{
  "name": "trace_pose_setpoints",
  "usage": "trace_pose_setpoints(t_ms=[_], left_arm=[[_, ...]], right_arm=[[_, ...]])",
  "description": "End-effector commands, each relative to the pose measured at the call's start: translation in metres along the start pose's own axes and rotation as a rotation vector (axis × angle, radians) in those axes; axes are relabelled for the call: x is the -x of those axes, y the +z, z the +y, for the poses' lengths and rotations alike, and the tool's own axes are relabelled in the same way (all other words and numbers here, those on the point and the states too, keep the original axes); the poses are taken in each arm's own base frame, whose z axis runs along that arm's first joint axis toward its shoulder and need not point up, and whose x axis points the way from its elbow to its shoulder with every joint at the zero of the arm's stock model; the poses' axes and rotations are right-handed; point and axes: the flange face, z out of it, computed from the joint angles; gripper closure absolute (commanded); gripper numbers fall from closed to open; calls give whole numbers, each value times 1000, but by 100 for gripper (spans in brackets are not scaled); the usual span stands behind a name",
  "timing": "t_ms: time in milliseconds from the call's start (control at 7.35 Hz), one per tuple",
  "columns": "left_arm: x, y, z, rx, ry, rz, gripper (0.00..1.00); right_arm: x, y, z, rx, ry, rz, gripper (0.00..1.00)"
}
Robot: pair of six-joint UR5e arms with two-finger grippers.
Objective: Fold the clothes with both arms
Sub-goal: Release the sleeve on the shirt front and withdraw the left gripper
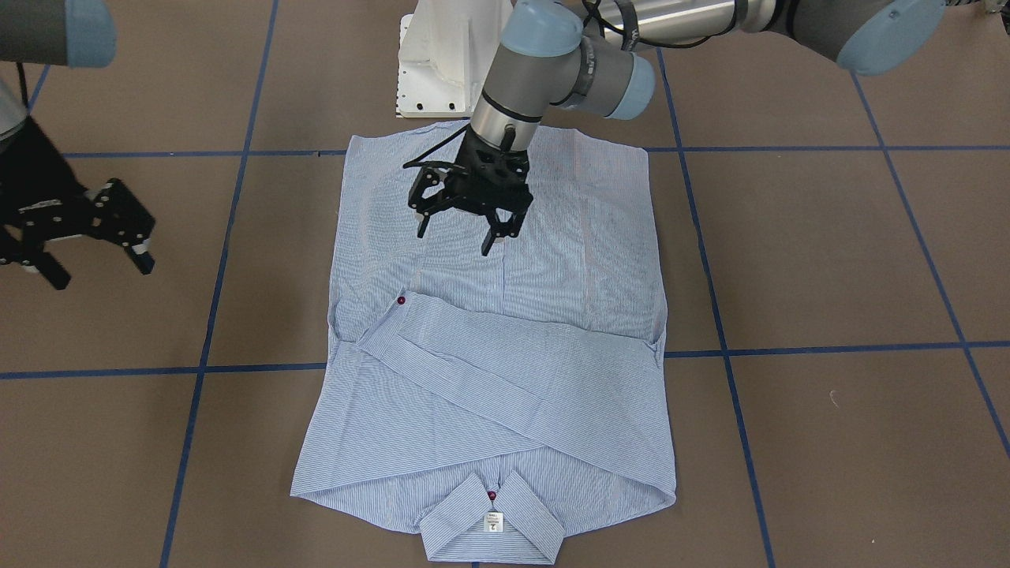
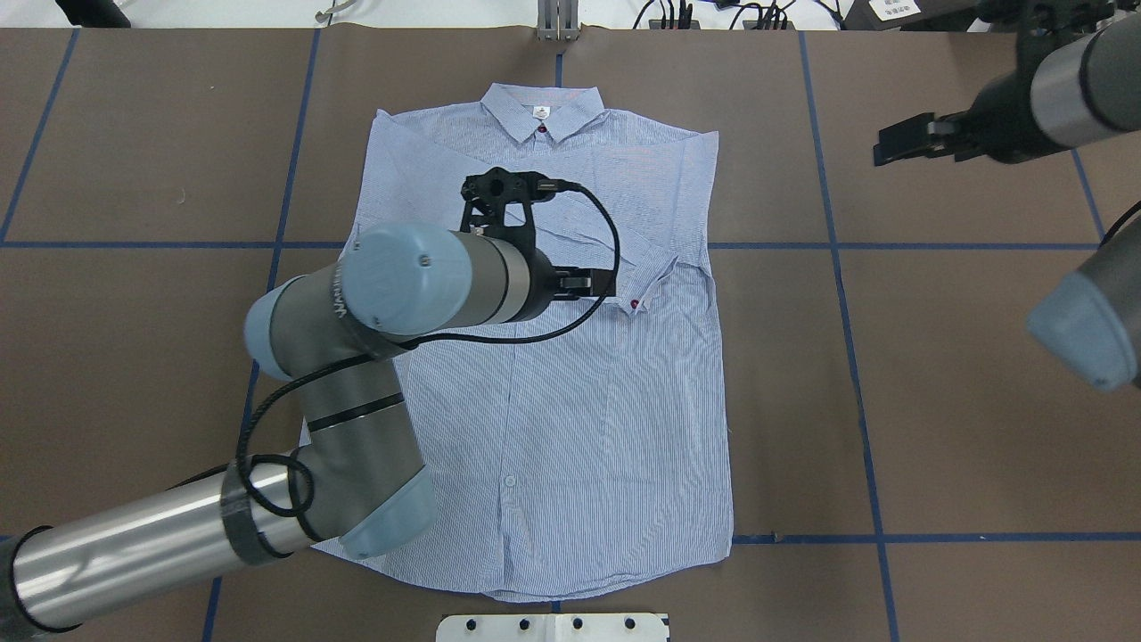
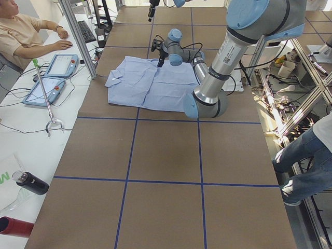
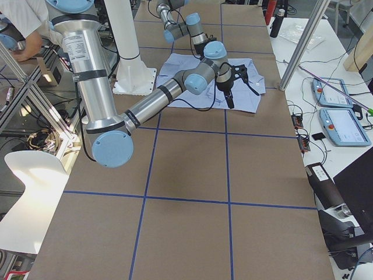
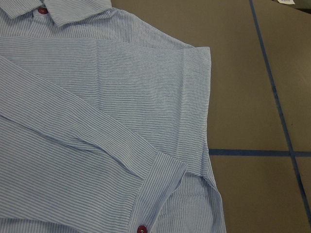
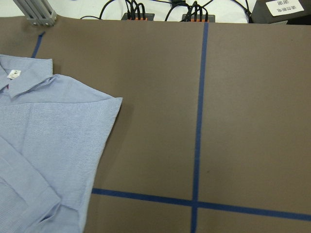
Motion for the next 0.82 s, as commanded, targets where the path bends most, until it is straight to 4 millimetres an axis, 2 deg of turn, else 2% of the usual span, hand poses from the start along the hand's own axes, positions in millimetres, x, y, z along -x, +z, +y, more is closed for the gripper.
trace_pose_setpoints(t_ms=[0,136,272,408,545,681], left_arm=[[33,-58,13,5,117,15,0],[49,-82,12,15,128,32,0],[118,-111,41,36,120,-14,0],[170,-141,63,31,108,-19,0],[217,-150,83,19,88,-10,0],[254,-154,101,10,60,0,0]], right_arm=[[96,12,84,-38,102,-32,0],[130,13,130,-23,139,-8,0],[157,20,182,-35,162,27,0],[176,28,229,-44,211,26,0],[182,30,267,-74,191,31,0],[175,28,286,-73,191,40,0]])
